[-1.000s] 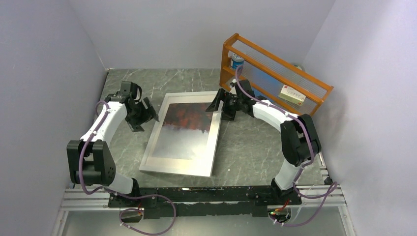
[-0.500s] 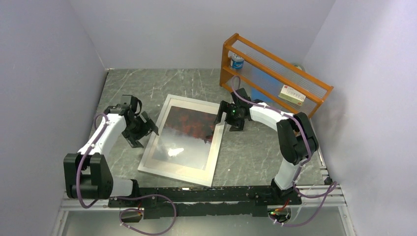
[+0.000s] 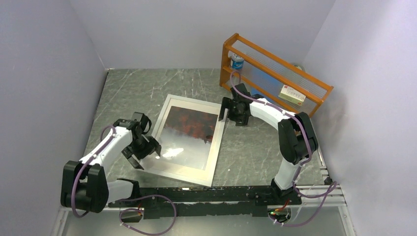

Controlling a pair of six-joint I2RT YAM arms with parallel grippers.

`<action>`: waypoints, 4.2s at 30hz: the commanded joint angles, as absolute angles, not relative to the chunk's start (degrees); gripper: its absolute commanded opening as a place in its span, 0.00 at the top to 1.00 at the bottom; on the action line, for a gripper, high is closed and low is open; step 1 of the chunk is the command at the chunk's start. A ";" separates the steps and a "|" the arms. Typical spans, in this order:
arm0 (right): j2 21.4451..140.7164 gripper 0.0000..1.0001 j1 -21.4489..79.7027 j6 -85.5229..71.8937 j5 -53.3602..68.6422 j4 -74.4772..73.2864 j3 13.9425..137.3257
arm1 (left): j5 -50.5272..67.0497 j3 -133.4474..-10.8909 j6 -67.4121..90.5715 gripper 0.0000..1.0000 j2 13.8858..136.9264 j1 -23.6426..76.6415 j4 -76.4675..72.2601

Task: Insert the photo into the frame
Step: Adjust the photo frame at the center of the board.

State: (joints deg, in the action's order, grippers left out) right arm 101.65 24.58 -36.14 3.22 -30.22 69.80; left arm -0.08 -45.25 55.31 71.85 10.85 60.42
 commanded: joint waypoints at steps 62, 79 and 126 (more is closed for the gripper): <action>115.57 0.07 26.72 -27.98 10.29 -24.82 83.30 | 18.01 -44.63 51.93 0.07 83.90 -6.05 25.00; 107.85 0.08 39.22 -27.28 17.94 -15.93 67.82 | 32.43 -86.24 42.73 0.17 123.73 -7.31 18.61; 140.31 0.06 31.35 -10.84 -5.29 -28.20 121.83 | 16.52 -44.99 42.82 0.06 72.36 -8.97 41.55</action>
